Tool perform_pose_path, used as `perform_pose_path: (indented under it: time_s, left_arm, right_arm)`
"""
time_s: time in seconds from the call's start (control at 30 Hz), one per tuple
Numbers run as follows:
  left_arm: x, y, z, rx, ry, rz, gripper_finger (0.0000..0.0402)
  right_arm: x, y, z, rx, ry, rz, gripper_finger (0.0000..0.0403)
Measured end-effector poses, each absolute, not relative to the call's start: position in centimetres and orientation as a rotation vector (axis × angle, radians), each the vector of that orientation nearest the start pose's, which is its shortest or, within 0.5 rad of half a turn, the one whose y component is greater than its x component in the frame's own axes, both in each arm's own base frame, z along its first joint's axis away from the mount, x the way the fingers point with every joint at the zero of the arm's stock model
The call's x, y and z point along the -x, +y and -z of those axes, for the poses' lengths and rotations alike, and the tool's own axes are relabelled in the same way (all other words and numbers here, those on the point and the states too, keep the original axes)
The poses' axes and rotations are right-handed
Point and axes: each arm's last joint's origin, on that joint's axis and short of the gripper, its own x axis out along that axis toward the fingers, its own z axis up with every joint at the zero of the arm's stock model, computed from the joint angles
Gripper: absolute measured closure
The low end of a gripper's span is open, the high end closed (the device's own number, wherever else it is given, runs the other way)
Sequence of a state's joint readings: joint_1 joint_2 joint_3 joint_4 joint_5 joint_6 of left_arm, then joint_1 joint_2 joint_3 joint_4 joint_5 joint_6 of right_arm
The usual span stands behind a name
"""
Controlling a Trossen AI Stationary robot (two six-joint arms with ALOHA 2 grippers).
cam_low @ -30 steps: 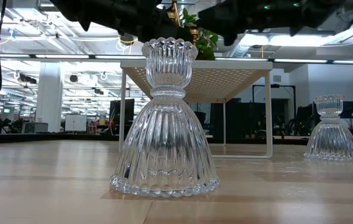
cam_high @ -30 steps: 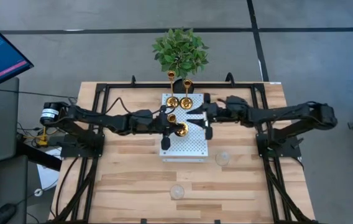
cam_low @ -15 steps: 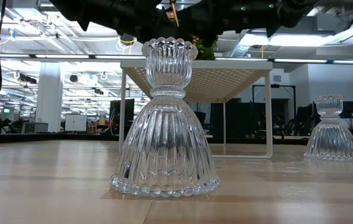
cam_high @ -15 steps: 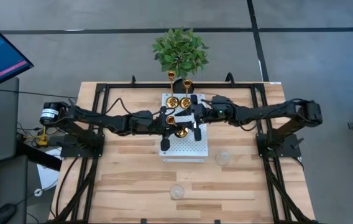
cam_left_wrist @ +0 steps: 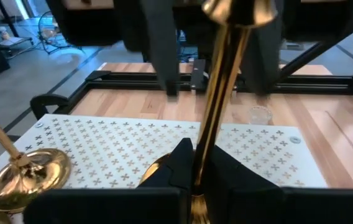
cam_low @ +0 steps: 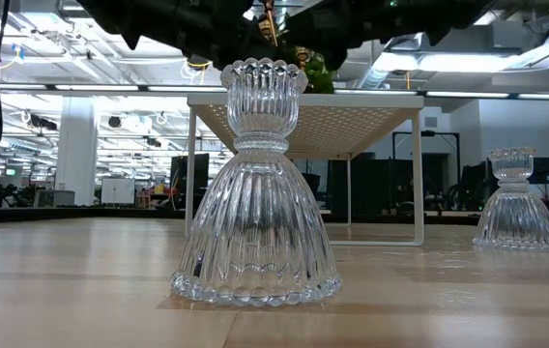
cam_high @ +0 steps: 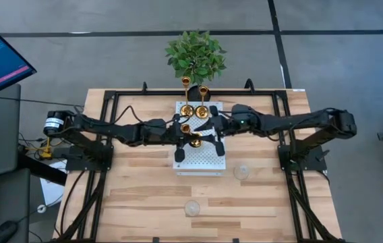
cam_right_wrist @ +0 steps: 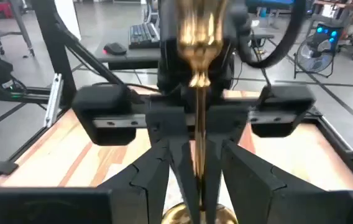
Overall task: Pick & Place candle stick holders
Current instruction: Align the gold candle holder with the other gold candle holders on the shelf
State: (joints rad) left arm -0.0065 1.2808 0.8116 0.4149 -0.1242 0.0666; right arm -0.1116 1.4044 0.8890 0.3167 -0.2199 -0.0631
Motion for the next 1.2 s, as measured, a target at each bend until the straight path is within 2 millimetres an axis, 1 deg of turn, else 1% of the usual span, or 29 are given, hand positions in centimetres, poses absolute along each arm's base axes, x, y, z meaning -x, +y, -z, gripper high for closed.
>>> perform_pose_path:
  time_s: [0.1,0.17,0.27,0.43,0.57,0.67,0.77,1.03,1.2]
  left_arm:
    - [-28.7,0.1,-29.4,-0.070,0.059,-0.108,0.0386]
    - [-28.7,0.1,-29.4,-0.070,0.060,-0.106,0.0386]
    - [-28.7,0.1,-29.4,-0.070,0.060,-0.110,0.0386]
    - [-28.7,0.1,-29.4,-0.070,0.060,-0.105,0.0386]
    - [-28.7,0.1,-29.4,-0.070,0.060,-0.106,0.0386]
    - [-28.7,0.1,-29.4,-0.070,0.061,-0.105,0.0386]
    - [-28.7,0.1,-29.4,-0.070,0.061,-0.105,0.0386]
    - [-28.7,0.1,-29.4,-0.070,0.061,-0.105,0.0386]
    - [-28.7,0.1,-29.6,-0.068,0.038,-0.106,0.0386]
  right_arm:
    - [-30.6,-2.7,-28.5,0.034,0.169,-0.115,0.0270]
    - [-30.7,-2.4,-28.6,0.036,0.160,-0.125,0.0270]
    - [-31.1,-2.0,-28.2,0.038,0.157,-0.141,0.0264]
    - [-32.4,-2.0,-27.0,0.041,0.144,-0.135,0.0236]
    - [-32.8,-2.0,-26.9,0.046,0.108,-0.134,0.0215]
    - [-32.8,-2.0,-27.1,0.049,0.085,-0.135,0.0209]
    - [-32.8,-2.0,-27.2,0.050,0.076,-0.133,0.0216]
    - [-32.8,-2.0,-27.2,0.049,0.074,-0.133,0.0258]
    - [-32.8,-2.0,-27.2,0.049,0.075,-0.133,0.0271]
